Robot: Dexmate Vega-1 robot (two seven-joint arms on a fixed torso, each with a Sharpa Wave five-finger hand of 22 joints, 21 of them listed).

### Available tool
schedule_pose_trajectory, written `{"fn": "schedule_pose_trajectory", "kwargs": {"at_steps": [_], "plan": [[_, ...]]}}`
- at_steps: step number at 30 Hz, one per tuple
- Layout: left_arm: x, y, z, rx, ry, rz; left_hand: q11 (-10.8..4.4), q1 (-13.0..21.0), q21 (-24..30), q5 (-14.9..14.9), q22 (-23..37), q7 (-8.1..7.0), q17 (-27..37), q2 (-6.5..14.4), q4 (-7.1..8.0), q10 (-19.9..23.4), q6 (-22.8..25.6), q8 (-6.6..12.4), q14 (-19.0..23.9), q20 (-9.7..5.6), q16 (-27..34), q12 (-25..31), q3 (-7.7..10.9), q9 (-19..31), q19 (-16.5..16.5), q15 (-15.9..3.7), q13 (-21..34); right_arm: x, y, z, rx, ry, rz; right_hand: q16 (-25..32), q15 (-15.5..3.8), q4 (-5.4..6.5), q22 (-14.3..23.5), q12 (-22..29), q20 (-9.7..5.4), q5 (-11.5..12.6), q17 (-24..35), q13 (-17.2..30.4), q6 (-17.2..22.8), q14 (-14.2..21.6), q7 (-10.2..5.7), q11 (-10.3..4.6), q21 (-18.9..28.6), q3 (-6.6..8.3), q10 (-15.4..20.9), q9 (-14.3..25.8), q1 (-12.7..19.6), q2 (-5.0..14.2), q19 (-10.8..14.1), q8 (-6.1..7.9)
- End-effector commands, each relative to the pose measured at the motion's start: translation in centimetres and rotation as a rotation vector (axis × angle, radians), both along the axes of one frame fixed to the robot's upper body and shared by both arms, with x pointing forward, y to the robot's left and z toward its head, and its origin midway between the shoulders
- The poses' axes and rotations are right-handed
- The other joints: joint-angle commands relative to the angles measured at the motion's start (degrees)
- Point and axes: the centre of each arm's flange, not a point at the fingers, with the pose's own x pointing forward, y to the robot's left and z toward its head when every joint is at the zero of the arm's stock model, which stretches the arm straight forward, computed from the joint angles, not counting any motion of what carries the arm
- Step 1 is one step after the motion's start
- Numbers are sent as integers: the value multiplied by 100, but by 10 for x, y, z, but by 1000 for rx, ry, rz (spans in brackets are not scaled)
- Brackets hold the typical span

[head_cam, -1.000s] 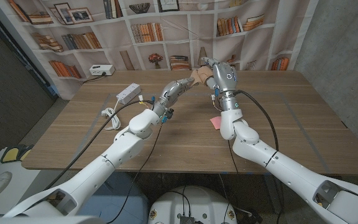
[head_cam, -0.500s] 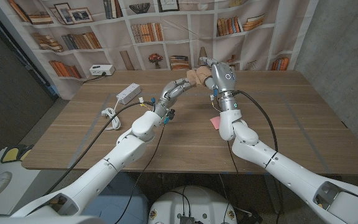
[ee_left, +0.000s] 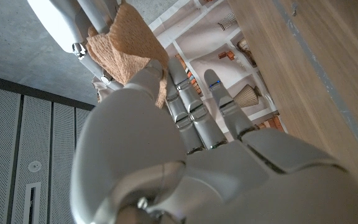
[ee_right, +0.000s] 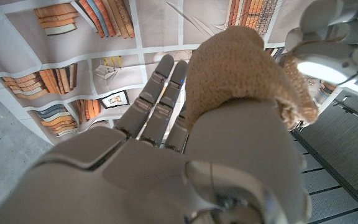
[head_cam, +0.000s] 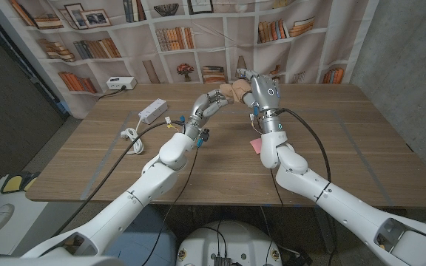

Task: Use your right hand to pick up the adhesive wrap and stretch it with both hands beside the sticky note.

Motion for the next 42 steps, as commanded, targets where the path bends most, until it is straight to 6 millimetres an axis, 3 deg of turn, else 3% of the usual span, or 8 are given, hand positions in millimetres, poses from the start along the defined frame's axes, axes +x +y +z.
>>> {"fn": "schedule_pose_trajectory", "kwargs": {"at_steps": [1,5,12,18,23,28,42], "plan": [[-3,-2,3,-66,-65,-37,219,202,426,50,112,341,17,-39,9,60,255,100,909,-285,171,166,-57,-116,496,-21,38,-3,-1,-2,3,3,4,35,-848,14,13,-16,-23,42,0,5,26,-26,-18,-2,-26,1,78,5,36,-20,-23,24],[-4,-1,2,-65,-73,-39,327,265,552,115,138,477,10,-150,7,252,525,167,1021,-401,81,104,-55,-231,493,-30,-161,-5,-2,-3,4,1,2,30,-848,16,13,-24,-24,43,-7,6,32,-40,-18,-3,-28,1,79,5,36,-18,-26,26],[-5,1,-1,-75,-69,-40,412,328,695,186,169,484,-1,-264,8,474,726,284,1247,-452,50,104,-49,-219,516,19,-261,-5,-3,-3,-1,-1,2,34,-850,17,12,-34,-26,45,-9,10,31,-50,-18,-7,-32,-3,91,4,37,-15,-33,25],[-3,5,-6,-101,-28,-38,345,298,815,310,181,468,-5,-390,32,682,875,400,1542,-574,71,183,-75,-162,546,7,-239,-4,-5,-4,-6,6,-3,28,-846,23,11,-44,-22,47,-19,14,34,-68,-17,-3,-36,-4,96,3,32,-9,-42,26],[-2,4,-8,-114,-13,-51,353,274,901,455,189,321,5,-385,70,585,600,309,1557,-589,-1,167,-73,-177,512,-16,-189,-4,-7,-4,-5,13,-6,22,-847,24,11,-57,-20,47,-25,14,38,-91,-18,-1,-40,-9,98,2,30,-12,-49,27],[2,4,-8,-137,30,-82,379,298,991,572,195,297,9,-420,52,574,766,339,1597,-583,-53,197,-68,-247,515,-23,-129,-3,-8,-3,-2,17,-11,8,-840,28,10,-67,-21,48,-39,14,35,-122,-19,7,-47,-12,104,2,23,-14,-63,25],[11,11,-8,-207,106,-144,402,302,1125,805,194,402,11,-482,65,623,929,300,1629,-630,-187,231,-56,-432,384,-34,-67,4,-15,0,16,35,-37,-1,-832,45,9,-98,-12,49,-55,4,35,-168,-29,6,-63,-26,120,-1,-6,-10,-97,23]]}}
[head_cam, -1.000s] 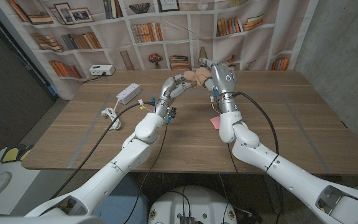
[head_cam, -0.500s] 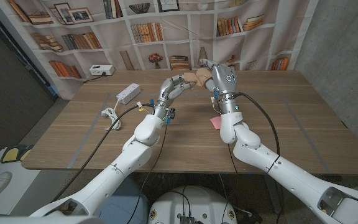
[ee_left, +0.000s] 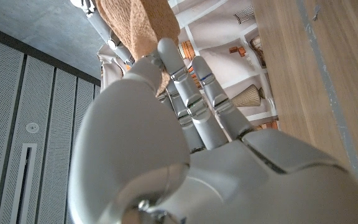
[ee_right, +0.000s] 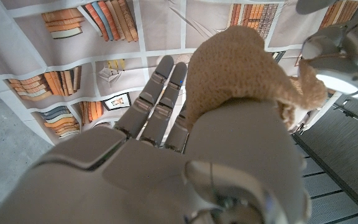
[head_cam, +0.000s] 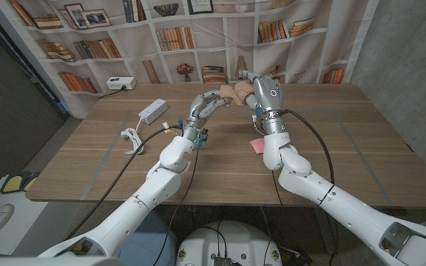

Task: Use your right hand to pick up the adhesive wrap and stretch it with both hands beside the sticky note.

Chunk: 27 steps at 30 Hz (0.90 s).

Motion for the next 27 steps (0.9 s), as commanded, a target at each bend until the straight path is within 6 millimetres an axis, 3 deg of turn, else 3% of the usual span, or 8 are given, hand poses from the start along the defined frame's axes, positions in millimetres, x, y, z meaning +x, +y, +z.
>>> {"fn": "schedule_pose_trajectory", "kwargs": {"at_steps": [1,27], "plan": [[6,7,1,-57,50,-44,22,-12,85,62,10,34,8,-71,12,35,37,-14,14,-49,-49,-4,16,-29,-33,-8,-24,7,-8,4,24,17,-27,3,-878,23,9,-14,12,48,0,6,35,-31,-30,12,2,-5,44,-1,-9,-10,-38,23],[1,24,0,-112,54,1,-62,-48,289,245,-7,-31,-15,-118,38,14,69,-60,55,-80,-241,-74,9,-230,-179,-19,10,9,-34,16,155,4,-46,-21,-850,126,4,-66,36,44,-66,20,27,-84,-2,34,-34,-23,53,-6,-166,76,-97,16]]}}
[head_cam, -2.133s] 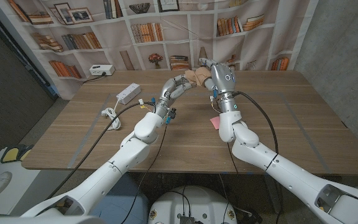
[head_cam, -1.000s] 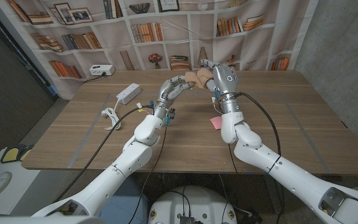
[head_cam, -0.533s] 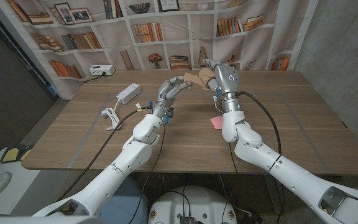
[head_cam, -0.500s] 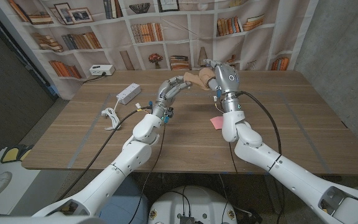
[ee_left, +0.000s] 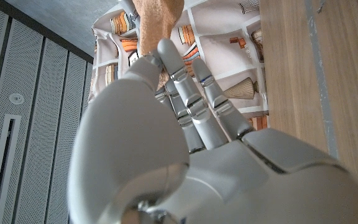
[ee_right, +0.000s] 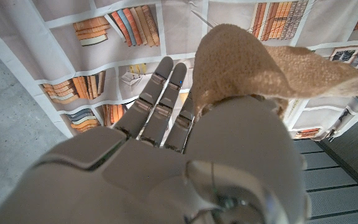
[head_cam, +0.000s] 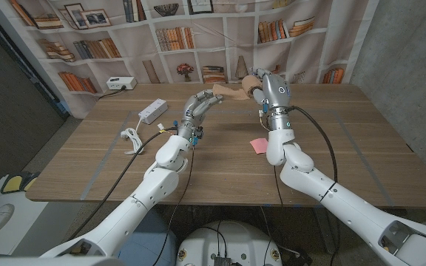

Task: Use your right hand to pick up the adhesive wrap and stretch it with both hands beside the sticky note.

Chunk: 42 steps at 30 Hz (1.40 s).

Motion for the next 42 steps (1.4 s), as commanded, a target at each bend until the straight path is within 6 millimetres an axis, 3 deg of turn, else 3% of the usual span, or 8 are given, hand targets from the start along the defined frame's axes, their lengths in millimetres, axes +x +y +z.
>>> {"fn": "schedule_pose_trajectory", "kwargs": {"at_steps": [1,4,8,14,19,25,38,42], "plan": [[-4,7,-3,-14,3,15,-36,-18,64,54,-3,-39,16,-44,38,-2,27,-14,57,-9,-34,-37,8,-4,-46,-20,38,2,-14,6,75,-20,-11,-21,-855,42,18,-30,-8,45,-15,21,26,-27,-6,18,-37,3,38,-6,-47,23,-20,15],[-5,8,-5,-12,7,16,-33,-24,90,74,-8,-43,18,-39,43,-13,7,-18,70,-11,-51,-44,8,-16,-64,-17,51,2,-15,7,88,-28,1,-33,-854,80,18,-14,-26,50,-49,15,84,-25,-16,7,-50,38,136,-7,-78,116,-44,37],[-5,9,-6,-12,9,19,-45,-30,115,95,-13,-55,23,-34,47,-24,-8,-8,83,-13,-67,-53,7,-8,-87,-17,64,2,-15,8,103,-49,9,31,-900,74,18,127,-53,48,-81,49,338,114,-51,-67,-49,92,567,-16,-81,199,-17,118],[-6,11,-5,-3,5,20,-45,-42,165,131,-24,-54,33,-33,50,-13,-13,7,102,-16,-95,-61,3,-14,-117,-16,79,2,-20,15,180,-86,30,58,-905,55,19,137,-67,51,-85,69,383,170,-57,-73,-46,137,607,-18,-44,244,-4,122],[-6,13,-5,-1,9,26,-53,-46,194,152,-31,-49,41,-36,50,-6,-25,20,105,-20,-115,-63,-1,-5,-134,-17,92,2,-30,22,270,-107,65,36,-849,161,21,126,-69,27,-128,90,383,175,-53,-74,-51,132,596,-18,-182,289,-12,108],[-6,17,-6,0,19,38,-48,-54,237,182,-42,-58,55,-33,51,-15,-32,31,124,-30,-135,-73,-5,-9,-160,-17,110,2,-44,27,361,-113,118,59,-904,191,23,164,-69,9,-145,115,508,240,-60,-66,-50,159,707,-19,-225,311,-1,142],[-6,23,-7,-5,23,53,-54,-62,336,241,-72,-65,88,-42,47,-1,-47,52,155,-39,-181,-86,-18,-28,-206,-19,141,1,-64,25,497,-63,289,22,-855,196,20,83,-54,-14,-223,103,424,248,10,-6,-53,184,625,-25,-288,240,11,78],[-6,22,-7,-8,20,53,-66,-66,370,260,-83,-73,103,-38,49,-5,-58,63,158,-45,-198,-101,-23,-25,-225,-16,140,0,-63,23,528,-25,392,-15,-767,352,14,36,15,-73,-302,65,416,225,57,41,-63,33,666,-30,-636,98,27,59]]}}
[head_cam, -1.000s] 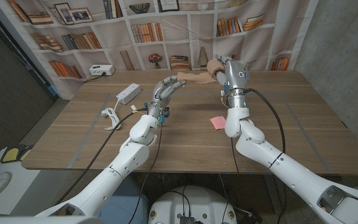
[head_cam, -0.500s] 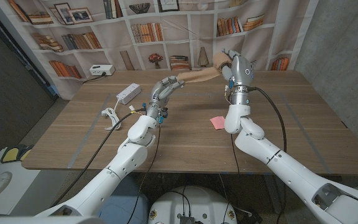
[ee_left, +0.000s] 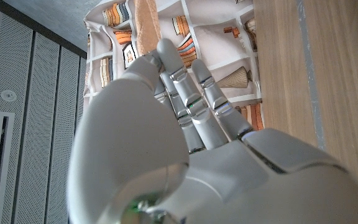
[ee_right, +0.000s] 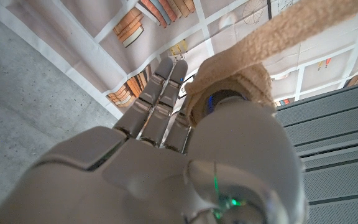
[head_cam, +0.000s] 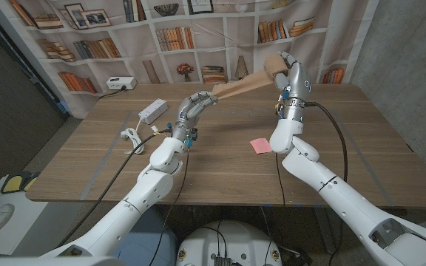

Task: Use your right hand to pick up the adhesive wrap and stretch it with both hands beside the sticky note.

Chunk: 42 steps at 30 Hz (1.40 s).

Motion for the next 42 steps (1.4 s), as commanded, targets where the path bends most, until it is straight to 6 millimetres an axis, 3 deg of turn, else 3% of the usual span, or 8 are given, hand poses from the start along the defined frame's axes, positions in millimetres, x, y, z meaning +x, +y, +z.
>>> {"fn": "schedule_pose_trajectory", "kwargs": {"at_steps": [1,6,21,29,42], "plan": [[0,2,-1,-5,-1,8,-35,-43,57,41,-3,-16,36,-17,24,36,8,41,66,7,-34,-9,-1,9,-39,14,20,-3,-9,-3,103,28,235,-59,-704,194,12,-83,71,-63,-85,-33,-30,-4,87,111,-29,-134,-22,-2,-380,-143,61,-37],[-1,0,-1,-2,-4,4,-38,-45,92,60,-16,-16,50,-18,23,32,1,44,77,-2,-49,-15,-6,-3,-59,14,32,-3,-7,-6,124,43,308,-114,-700,273,6,-182,105,-81,-182,-70,-123,-56,136,137,-61,-204,-119,-9,-589,-203,40,-83],[-9,16,-12,-13,16,60,-30,-50,185,113,-50,-37,85,-25,21,45,-17,77,107,-11,-86,-17,-19,8,-102,16,71,-2,-37,1,290,19,536,-128,-691,442,2,-283,91,-131,-290,-127,-159,-101,133,155,-119,-330,-108,-17,-976,-234,15,-103],[-11,21,-15,-27,20,78,-35,-54,242,144,-71,-42,107,-30,21,63,-17,89,127,-14,-106,-21,-27,-2,-125,14,80,4,-43,0,332,29,620,-153,-699,576,3,-366,85,-129,-400,-169,-138,-140,146,174,-151,-432,-105,-25,-1278,-272,44,-98],[-9,47,-13,-63,10,151,-52,-65,337,193,-108,-60,146,-34,25,58,-15,106,147,-23,-146,-45,-42,-25,-172,16,89,12,-49,-2,377,71,697,-117,-715,572,4,-435,80,-107,-446,-204,-142,-138,168,203,-179,-476,-93,-30,-1372,-309,70,-102]]}}
